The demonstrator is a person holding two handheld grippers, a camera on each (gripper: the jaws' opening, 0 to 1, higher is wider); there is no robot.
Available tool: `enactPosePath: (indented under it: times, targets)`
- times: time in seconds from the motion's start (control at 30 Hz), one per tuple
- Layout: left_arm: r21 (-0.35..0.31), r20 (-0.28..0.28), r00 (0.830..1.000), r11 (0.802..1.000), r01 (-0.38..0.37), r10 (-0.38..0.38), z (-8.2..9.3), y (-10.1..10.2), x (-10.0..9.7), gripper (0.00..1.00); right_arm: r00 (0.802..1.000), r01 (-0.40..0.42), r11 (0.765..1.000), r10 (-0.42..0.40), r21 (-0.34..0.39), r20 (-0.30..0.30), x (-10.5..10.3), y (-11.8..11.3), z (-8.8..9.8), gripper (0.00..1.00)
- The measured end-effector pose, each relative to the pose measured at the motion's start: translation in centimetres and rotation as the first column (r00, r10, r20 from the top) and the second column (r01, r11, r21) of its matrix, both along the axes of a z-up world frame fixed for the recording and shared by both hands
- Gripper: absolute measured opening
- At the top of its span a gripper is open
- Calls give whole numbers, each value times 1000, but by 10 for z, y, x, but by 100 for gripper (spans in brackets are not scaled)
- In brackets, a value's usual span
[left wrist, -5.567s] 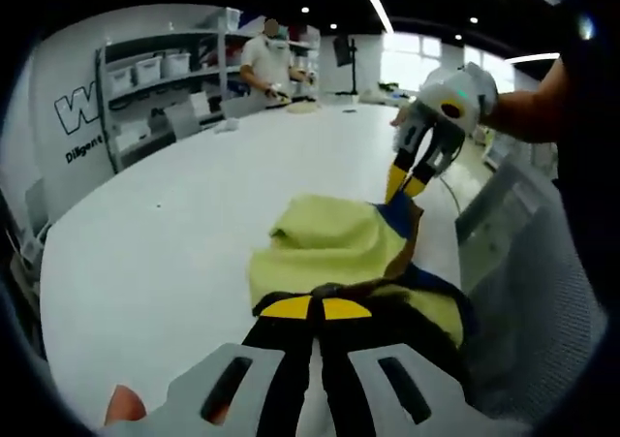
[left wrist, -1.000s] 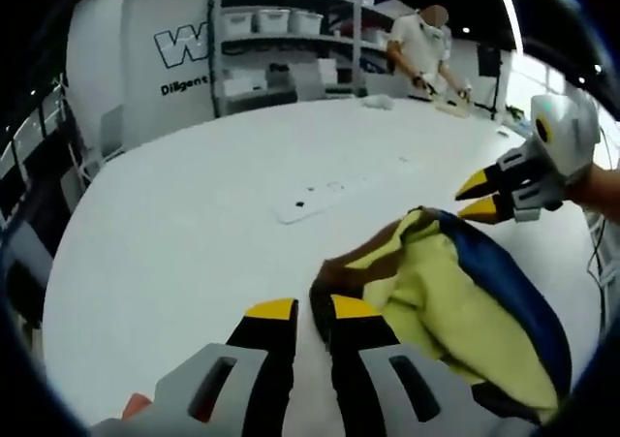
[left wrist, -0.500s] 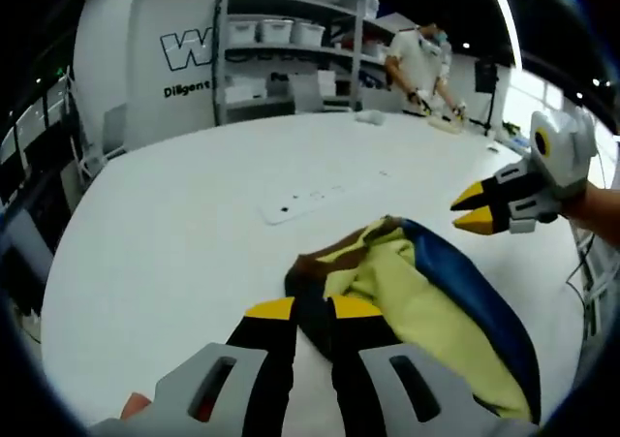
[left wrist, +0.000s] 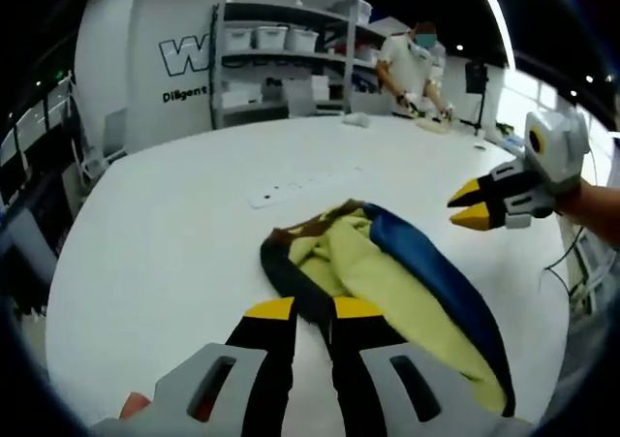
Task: Fold the garment on the visible template until the final outline fits inside the template.
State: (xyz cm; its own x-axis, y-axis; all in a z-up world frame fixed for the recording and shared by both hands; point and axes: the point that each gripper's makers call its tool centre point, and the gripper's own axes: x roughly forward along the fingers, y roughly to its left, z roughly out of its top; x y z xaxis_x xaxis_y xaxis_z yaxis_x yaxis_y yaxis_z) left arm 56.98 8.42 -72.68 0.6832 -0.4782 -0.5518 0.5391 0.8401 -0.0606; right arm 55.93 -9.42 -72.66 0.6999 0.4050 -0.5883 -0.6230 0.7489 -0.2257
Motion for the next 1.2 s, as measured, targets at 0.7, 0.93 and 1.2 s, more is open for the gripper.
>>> enactPosePath:
  times: [0.7, 0.93, 1.2]
  targets:
    - [-46, -29, 998, 998, 53, -55, -3, -13, -88, 22, 999, -39, 996, 42, 86, -30, -90, 14, -4, 19]
    - [-63, -47, 998, 997, 43, -46, -6, -11, -110, 25, 997, -51, 993, 56, 105, -48, -111, 24, -6, 23]
    - [-73, -69, 997, 997, 29, -34, -11, -9, -128, 28, 995, -50, 991, 60, 125, -78, -129, 34, -8, 28]
